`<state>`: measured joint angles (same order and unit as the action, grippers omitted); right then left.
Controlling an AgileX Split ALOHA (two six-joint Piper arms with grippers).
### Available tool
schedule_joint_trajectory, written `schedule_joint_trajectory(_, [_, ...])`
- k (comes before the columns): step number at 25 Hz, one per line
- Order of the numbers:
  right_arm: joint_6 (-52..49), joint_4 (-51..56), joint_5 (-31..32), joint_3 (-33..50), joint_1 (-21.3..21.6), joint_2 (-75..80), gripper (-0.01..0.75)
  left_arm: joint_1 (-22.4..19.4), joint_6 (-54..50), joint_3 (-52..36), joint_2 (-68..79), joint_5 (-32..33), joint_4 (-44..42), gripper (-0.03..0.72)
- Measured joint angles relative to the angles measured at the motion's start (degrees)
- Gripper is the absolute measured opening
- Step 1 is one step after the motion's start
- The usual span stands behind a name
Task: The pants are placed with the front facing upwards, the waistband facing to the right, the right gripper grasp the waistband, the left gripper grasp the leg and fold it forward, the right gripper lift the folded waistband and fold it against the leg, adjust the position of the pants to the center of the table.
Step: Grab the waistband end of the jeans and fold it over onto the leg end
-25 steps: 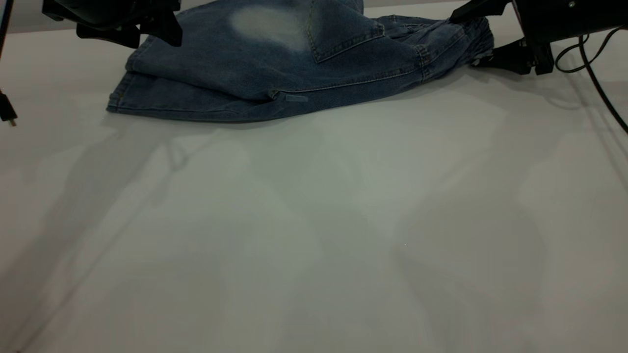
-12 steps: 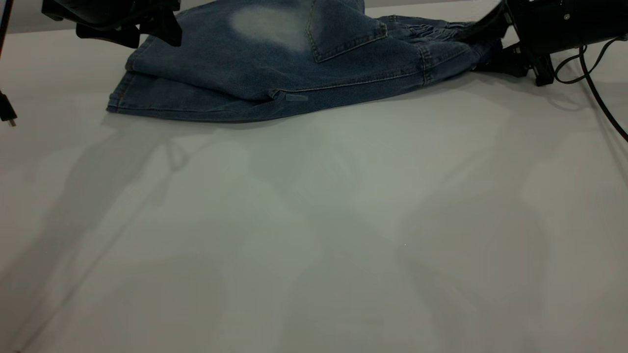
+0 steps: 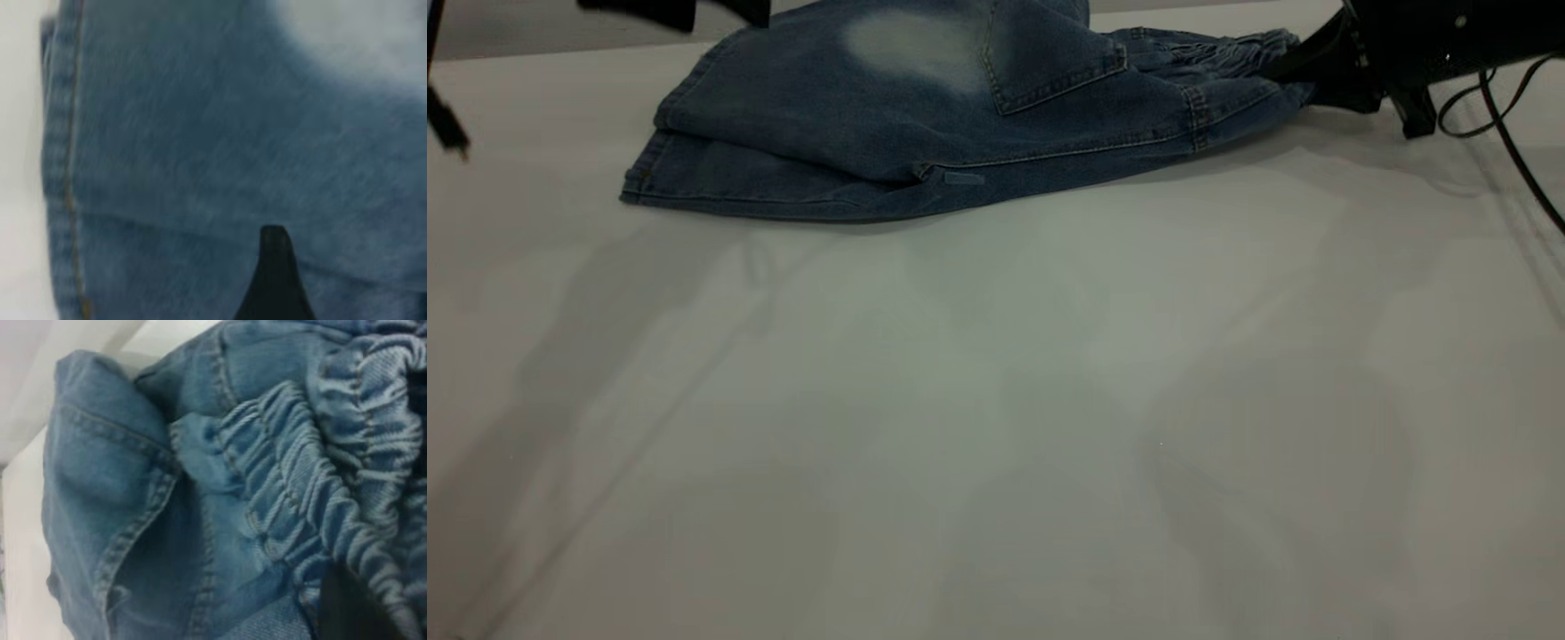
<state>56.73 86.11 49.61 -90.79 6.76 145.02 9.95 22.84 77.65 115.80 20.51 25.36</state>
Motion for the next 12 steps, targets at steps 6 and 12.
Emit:
schedule_joint_trajectory(6, [0.0, -1.8, 1.0, 0.0, 0.0, -2.4, 0.062, 0.7, 1.7, 8.9, 2.7, 8.6, -0.6, 0.481])
schedule_joint_trajectory(12, [-0.6, -3.1, 1.7, 0.0, 0.0, -4.3, 0.062, 4.4, 2.4, 18.7, 10.2, 15.1, -3.2, 0.481])
